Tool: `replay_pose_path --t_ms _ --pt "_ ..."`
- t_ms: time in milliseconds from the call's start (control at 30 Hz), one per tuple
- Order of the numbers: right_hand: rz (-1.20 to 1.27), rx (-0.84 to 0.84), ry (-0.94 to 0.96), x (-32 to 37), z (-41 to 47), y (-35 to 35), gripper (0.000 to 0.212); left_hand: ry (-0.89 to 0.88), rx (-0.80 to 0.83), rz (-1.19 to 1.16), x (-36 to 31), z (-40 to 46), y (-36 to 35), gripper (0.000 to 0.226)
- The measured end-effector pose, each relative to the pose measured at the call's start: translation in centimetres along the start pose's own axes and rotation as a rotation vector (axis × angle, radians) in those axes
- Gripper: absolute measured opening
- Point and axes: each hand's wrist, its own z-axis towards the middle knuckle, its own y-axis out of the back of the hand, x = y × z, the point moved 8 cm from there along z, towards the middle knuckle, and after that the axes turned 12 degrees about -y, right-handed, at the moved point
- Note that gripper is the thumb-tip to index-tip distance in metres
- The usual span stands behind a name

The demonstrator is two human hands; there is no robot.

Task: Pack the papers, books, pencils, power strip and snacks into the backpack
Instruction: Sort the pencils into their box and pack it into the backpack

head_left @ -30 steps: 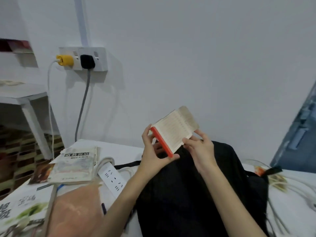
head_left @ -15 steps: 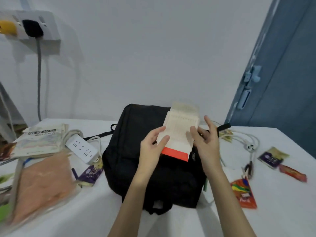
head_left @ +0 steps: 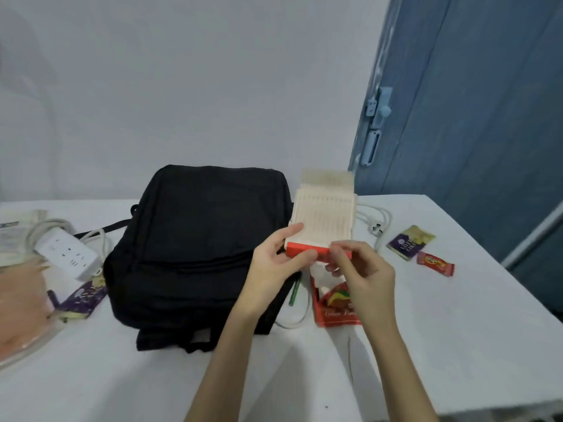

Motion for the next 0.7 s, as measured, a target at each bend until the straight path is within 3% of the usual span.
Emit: replay_pose_path --t_ms 133,233,333,467,567,700 --pt "0.084 -0.033 -0.19 -1.6 0.9 3.1 0.052 -0.072 -0.032 0.054 0.4 0.1 -2.5 0.037" --pt "0.057 0.073 -0.346 -3.6 2.4 4.4 0.033 -0.018 -0.088 0.076 2.0 0.2 -3.4 0.052" --pt "0.058 0.028 -0.419 -5.3 4.1 7.0 0.027 0.122 -0.209 0.374 4.7 0.1 -2.6 0.048" --pt "0.157 0.058 -0.468 -6.2 6.3 8.3 0.032 0.313 -0.134 0.715 7.8 -0.2 -3.6 0.058" --pt "0.078 0.104 -0.498 -6.6 7.9 8.3 0.024 0.416 -0.083 0.925 9.2 -0.4 -5.4 0.069" --pt "-0.034 0.169 -0.513 -6.4 9.6 7.6 0.016 0.373 -0.259 0.97 9.8 -0.8 -5.0 0.041"
